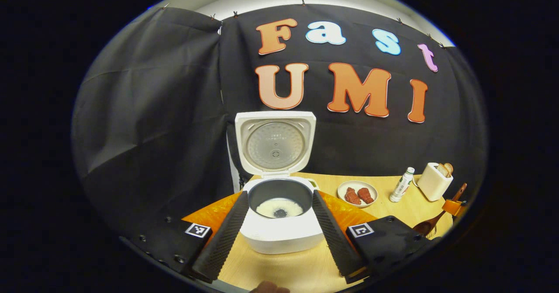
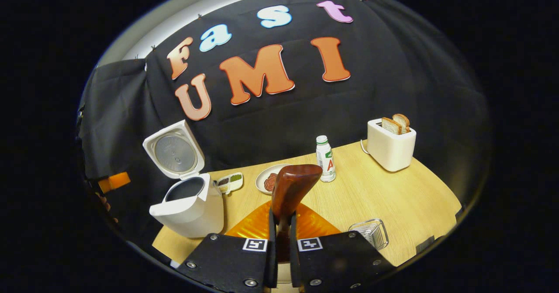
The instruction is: Close the left gripper, press the button to open the rice cooker; take a wooden spoon from the chopstick holder with the right hand, scoop a spoonful of rice and pour it into the rice cooker, then put the wooden spoon back into the chopstick holder.
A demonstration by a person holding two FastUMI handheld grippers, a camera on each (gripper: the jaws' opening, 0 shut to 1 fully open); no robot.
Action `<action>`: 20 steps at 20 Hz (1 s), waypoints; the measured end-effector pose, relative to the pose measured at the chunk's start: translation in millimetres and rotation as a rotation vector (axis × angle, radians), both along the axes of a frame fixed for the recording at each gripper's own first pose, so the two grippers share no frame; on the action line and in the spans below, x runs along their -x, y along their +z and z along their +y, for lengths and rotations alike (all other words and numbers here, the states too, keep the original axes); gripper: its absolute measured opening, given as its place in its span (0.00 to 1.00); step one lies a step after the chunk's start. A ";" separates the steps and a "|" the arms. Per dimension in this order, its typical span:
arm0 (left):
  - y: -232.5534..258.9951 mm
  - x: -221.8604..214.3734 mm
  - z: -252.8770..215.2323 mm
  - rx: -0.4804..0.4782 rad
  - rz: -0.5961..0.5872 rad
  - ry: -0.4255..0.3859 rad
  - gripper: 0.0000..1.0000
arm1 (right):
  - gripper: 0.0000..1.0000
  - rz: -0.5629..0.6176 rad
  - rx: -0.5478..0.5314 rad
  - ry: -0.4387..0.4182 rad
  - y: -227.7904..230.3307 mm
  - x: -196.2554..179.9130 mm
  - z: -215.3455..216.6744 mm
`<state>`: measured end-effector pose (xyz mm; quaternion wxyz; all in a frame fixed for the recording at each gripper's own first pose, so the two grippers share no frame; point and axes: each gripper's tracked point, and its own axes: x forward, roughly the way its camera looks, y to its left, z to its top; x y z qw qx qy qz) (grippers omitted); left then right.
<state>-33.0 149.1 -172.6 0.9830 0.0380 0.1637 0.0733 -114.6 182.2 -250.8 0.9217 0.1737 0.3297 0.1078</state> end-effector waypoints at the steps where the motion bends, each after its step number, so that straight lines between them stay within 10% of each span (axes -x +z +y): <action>1: 3.0 3.2 5.5 -0.003 -0.011 0.017 0.99 | 0.11 -0.006 0.026 0.020 -3.1 0.3 5.9; 20: -2.8 2.9 51.4 -0.097 -0.002 0.029 1.00 | 0.11 -0.184 0.484 0.216 -79.9 43.9 59.4</action>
